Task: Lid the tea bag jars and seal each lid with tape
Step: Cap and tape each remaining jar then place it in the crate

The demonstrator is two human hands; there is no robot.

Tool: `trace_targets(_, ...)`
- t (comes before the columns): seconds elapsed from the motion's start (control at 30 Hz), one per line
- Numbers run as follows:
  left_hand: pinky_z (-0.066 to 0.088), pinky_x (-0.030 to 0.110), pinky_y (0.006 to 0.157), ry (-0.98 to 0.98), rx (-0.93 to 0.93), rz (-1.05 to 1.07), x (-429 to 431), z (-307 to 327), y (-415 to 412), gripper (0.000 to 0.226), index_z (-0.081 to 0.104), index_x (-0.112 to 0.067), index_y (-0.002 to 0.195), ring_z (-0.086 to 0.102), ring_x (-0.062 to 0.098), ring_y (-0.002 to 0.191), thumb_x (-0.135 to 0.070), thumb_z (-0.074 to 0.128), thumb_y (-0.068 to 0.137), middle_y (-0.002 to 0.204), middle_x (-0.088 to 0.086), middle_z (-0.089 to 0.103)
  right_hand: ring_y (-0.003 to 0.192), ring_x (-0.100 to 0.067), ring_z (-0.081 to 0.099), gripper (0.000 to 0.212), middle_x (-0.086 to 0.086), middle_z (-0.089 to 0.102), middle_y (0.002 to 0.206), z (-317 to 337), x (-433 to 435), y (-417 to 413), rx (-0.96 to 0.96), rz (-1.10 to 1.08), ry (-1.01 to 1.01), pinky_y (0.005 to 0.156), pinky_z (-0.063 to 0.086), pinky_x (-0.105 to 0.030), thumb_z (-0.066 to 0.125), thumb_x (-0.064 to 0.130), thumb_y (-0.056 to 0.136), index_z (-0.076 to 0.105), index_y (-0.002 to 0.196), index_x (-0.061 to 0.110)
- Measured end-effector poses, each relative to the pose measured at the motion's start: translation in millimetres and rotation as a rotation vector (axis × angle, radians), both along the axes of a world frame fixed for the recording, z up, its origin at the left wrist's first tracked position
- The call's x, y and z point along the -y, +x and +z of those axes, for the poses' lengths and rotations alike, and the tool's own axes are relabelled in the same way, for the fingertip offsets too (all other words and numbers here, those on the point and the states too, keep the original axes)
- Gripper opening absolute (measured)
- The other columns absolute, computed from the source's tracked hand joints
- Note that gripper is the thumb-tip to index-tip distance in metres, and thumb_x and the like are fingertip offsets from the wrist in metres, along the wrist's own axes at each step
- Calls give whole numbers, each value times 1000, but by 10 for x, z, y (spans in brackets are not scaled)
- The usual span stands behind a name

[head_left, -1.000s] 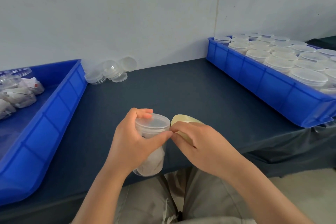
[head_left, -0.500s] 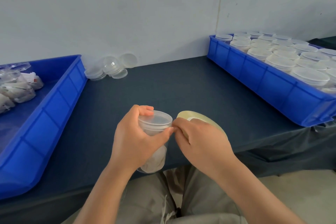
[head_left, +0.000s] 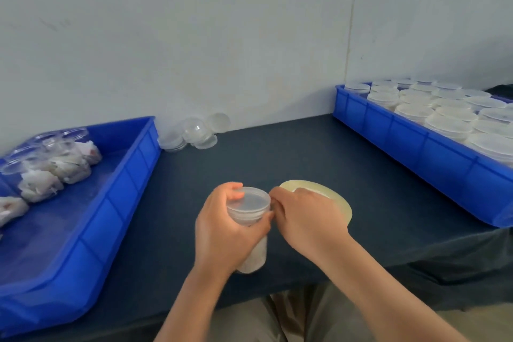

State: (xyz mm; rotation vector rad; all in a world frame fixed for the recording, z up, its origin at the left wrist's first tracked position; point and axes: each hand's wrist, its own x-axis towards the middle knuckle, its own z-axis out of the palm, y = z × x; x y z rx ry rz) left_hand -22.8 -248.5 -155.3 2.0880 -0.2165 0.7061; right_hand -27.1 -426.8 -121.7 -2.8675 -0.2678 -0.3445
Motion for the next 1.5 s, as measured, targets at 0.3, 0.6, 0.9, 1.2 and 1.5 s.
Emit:
trace_targets(0.3, 58, 25, 89, -159, 80, -182, 121, -154, -433, 62, 61, -38, 113, 71, 14, 116, -46, 93, 60, 133, -13, 68, 85, -21, 68, 18, 3, 65, 99, -7, 406, 601, -207, -266, -219, 54, 50, -38, 49, 13, 103, 47, 113, 28)
trace_targets(0.6, 51, 12, 88, -290, -49, -281, 23, 22, -134, 55, 60, -30, 108, 69, 7, 117, -45, 88, 64, 133, -17, 68, 104, -24, 69, 49, 1, 68, 118, -404, 493, 207, -96, -21, -121, 81, 59, -42, 28, 44, 114, 18, 162, 48)
trace_targets(0.9, 49, 11, 91, -325, -15, -350, 48, -24, -92, 57, 57, -19, 108, 67, 5, 121, -41, 87, 65, 132, -16, 69, 130, -26, 49, 50, 2, 50, 138, -657, 498, 116, -150, -12, -142, 113, 39, -41, 39, 55, 110, 40, 156, 39)
trace_targets(1.2, 51, 18, 96, -333, -6, -422, -31, -89, -14, 58, 56, -25, 112, 63, 19, 131, -43, 92, 69, 137, -6, 67, 141, 8, 35, 87, 36, 40, 144, -349, 351, -2, -88, 305, 416, 118, 32, -25, 42, 94, 82, 42, 154, 45)
trace_targets(1.5, 57, 37, 101, -292, -61, -515, -123, -66, 44, 61, 55, -29, 117, 59, 32, 136, -75, 76, 83, 143, 0, 63, 119, -5, 64, 54, 27, 65, 125, -424, 144, -30, -81, 382, 793, 98, 52, -19, 68, 68, 89, 57, 134, 41)
